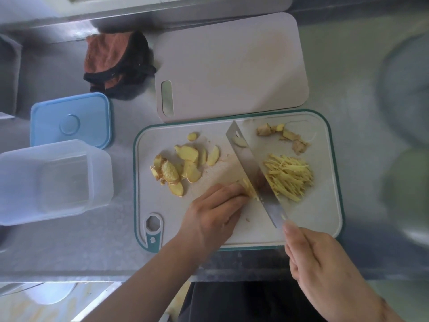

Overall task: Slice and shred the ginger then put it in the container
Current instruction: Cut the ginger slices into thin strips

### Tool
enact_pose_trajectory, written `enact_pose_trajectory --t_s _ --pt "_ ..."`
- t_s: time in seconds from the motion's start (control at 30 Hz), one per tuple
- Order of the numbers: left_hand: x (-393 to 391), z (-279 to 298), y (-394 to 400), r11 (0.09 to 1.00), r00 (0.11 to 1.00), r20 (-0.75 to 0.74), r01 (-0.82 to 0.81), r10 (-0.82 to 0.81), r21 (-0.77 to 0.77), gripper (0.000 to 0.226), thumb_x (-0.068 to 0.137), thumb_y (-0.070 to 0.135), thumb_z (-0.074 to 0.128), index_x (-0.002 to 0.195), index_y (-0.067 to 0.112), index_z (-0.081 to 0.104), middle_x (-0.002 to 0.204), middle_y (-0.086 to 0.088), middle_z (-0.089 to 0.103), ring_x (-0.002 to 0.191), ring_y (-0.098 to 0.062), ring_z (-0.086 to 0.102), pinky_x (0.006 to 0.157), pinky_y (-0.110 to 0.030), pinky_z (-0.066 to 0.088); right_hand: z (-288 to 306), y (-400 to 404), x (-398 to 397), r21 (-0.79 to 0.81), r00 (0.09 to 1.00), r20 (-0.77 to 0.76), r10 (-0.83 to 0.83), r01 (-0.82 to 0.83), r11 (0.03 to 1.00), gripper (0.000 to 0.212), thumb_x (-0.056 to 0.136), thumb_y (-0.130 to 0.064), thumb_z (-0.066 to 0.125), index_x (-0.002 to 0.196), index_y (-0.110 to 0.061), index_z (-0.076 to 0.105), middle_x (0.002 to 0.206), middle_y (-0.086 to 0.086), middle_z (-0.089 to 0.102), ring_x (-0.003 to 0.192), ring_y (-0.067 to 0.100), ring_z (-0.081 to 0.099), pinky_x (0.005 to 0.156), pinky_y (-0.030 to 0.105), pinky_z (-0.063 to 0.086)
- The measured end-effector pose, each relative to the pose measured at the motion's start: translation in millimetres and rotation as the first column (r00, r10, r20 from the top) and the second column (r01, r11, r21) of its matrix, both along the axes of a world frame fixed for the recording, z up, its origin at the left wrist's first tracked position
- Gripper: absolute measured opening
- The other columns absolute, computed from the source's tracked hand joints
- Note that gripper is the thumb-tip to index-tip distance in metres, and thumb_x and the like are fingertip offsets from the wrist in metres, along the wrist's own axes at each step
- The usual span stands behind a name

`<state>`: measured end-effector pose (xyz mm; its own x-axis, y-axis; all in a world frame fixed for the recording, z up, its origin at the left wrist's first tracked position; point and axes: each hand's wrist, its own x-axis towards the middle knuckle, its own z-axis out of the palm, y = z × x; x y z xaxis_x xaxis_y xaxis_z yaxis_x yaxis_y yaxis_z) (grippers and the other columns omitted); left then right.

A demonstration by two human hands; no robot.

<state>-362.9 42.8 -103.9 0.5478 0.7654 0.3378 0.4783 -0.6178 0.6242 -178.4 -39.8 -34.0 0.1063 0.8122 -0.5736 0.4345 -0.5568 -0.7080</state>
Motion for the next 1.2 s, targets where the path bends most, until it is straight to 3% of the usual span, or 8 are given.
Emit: enact_pose_trajectory --t_s 0.33,0.5,0.77,0.87,0.97,1.07,1.2 --pt "5.5 3.2 0.2 0.990 0.993 -0.013 -0.114 0.115 0.088 0.002 0.085 0.001 0.078 0.087 0.001 0.079 0.093 -0.010 0.073 0.090 -0.022 0.063 0.082 -0.033 0.056 3.2 2.1 5.1 -0.045 0.998 -0.029 0.049 -0.051 0.998 0.069 0.075 -0.082 0.023 0.059 -0.016 0.036 0.045 0.000 0.032 0.043 0.009 0.030 0.049 0.034 0.026" --pt "7.8 4.4 -1.9 0.985 0.986 -0.021 -0.161 0.163 0.063 0.005 0.080 0.001 0.082 0.084 0.003 0.079 0.090 -0.006 0.075 0.090 -0.020 0.063 0.081 -0.033 0.056 8.2 4.3 2.1 -0.063 0.995 -0.014 0.100 -0.101 0.993 0.067 0.075 -0.080 0.020 0.056 -0.020 0.041 0.044 0.000 0.041 0.043 0.008 0.038 0.052 0.035 0.036" --pt "10.1 1.7 -12.3 0.992 0.987 -0.123 -0.095 0.104 0.077 0.008 0.091 0.017 0.075 0.094 0.011 0.080 0.104 -0.003 0.074 0.096 -0.029 0.066 0.085 -0.043 0.052 -0.1 6.5 34.2 -0.070 0.998 -0.029 -0.047 0.045 0.997 0.076 0.071 -0.088 0.027 0.060 -0.013 0.038 0.041 -0.001 0.030 0.037 0.008 0.027 0.041 0.023 0.022" --pt "10.1 8.5 -14.8 0.993 0.992 -0.043 -0.119 0.120 0.024 0.009 0.089 0.008 0.070 0.087 0.006 0.078 0.098 -0.006 0.073 0.095 -0.025 0.064 0.086 -0.039 0.053 4.9 4.8 30.8 -0.028 0.998 -0.060 0.013 -0.014 1.000 0.069 0.075 -0.083 0.028 0.058 -0.017 0.040 0.042 -0.002 0.034 0.039 0.007 0.030 0.045 0.024 0.024" --pt "4.3 14.6 -17.2 0.960 0.957 0.089 -0.271 0.276 -0.066 0.019 0.079 -0.002 0.055 0.068 0.001 0.070 0.083 -0.004 0.066 0.086 -0.017 0.059 0.078 -0.027 0.052 5.7 2.8 22.0 -0.041 0.985 -0.159 0.060 -0.067 0.997 0.068 0.077 -0.081 0.030 0.058 -0.017 0.041 0.045 -0.002 0.037 0.043 0.005 0.034 0.048 0.026 0.026" --pt "-0.2 16.1 -20.1 0.933 0.929 0.102 -0.344 0.355 -0.111 0.024 0.075 -0.001 0.045 0.060 0.002 0.064 0.082 0.005 0.059 0.081 -0.012 0.056 0.071 -0.025 0.050 0.4 2.5 21.7 -0.075 0.977 -0.188 0.097 -0.113 0.991 0.069 0.075 -0.082 0.029 0.057 -0.016 0.038 0.045 -0.004 0.033 0.042 0.004 0.031 0.046 0.021 0.025" --pt "1.0 15.5 -18.8 0.946 0.943 0.108 -0.304 0.316 -0.117 0.025 0.074 -0.003 0.044 0.061 0.002 0.064 0.084 0.008 0.058 0.083 -0.010 0.056 0.073 -0.023 0.048 8.9 6.9 42.8 -0.150 0.984 -0.175 0.026 -0.053 0.987 0.064 0.082 -0.073 0.028 0.056 -0.015 0.039 0.040 -0.005 0.035 0.033 0.004 0.030 0.037 0.011 0.023"
